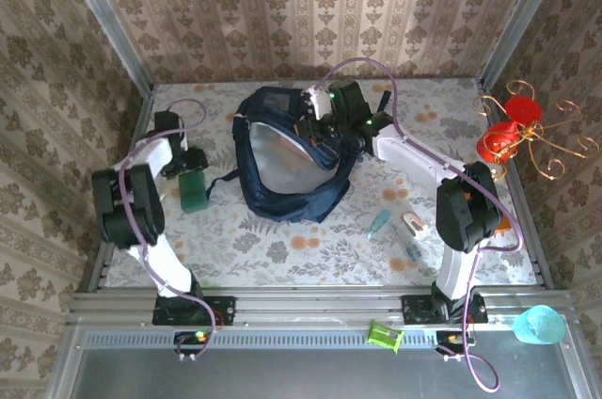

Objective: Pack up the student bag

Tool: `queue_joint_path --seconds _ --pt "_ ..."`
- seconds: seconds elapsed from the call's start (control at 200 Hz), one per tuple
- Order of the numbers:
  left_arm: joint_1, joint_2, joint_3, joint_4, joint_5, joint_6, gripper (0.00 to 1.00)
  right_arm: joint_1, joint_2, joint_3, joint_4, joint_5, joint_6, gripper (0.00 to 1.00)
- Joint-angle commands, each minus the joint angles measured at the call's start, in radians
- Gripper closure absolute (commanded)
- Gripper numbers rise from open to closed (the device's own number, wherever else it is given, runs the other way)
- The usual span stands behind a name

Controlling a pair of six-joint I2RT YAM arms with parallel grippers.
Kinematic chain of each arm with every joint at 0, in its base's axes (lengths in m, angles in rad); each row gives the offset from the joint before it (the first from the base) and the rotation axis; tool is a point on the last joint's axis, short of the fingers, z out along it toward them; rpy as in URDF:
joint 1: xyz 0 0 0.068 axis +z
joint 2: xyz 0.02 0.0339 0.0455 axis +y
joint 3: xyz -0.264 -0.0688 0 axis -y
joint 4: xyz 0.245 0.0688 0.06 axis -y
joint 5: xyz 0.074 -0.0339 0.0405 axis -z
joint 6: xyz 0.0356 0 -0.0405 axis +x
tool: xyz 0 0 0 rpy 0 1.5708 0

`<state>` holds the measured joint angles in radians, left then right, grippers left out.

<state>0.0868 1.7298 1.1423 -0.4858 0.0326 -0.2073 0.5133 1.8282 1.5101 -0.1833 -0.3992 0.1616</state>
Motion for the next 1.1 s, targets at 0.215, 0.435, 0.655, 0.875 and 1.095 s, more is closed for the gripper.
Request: queue_joint_path --seconds 0.215,0.435,0.655,0.875,1.095 --pt "-0.141 -0.518 -0.335 0.3 0.319 -0.474 0.57 0.013 -0.014 0.051 -0.024 0.046 0.012 1.0" --pt "-0.414 -0.472 -0.362 0.554 0.23 -0.751 0.57 0.014 -0.015 0.061 -0.015 0.037 0.032 1.0" --pt "-0.516 -0.295 -0.351 0.766 0.139 -0.944 0.55 0.023 -0.014 0.073 -0.034 0.038 0.022 1.0" --pt "-0.577 -0.169 -0.358 0.942 0.026 -1.099 0.55 0.032 -0.018 0.081 -0.034 0.03 0.023 1.0" --pt "-0.613 -0.099 -0.304 0.927 -0.088 -1.099 0.39 0.032 -0.027 0.063 -0.023 0.023 0.023 1.0"
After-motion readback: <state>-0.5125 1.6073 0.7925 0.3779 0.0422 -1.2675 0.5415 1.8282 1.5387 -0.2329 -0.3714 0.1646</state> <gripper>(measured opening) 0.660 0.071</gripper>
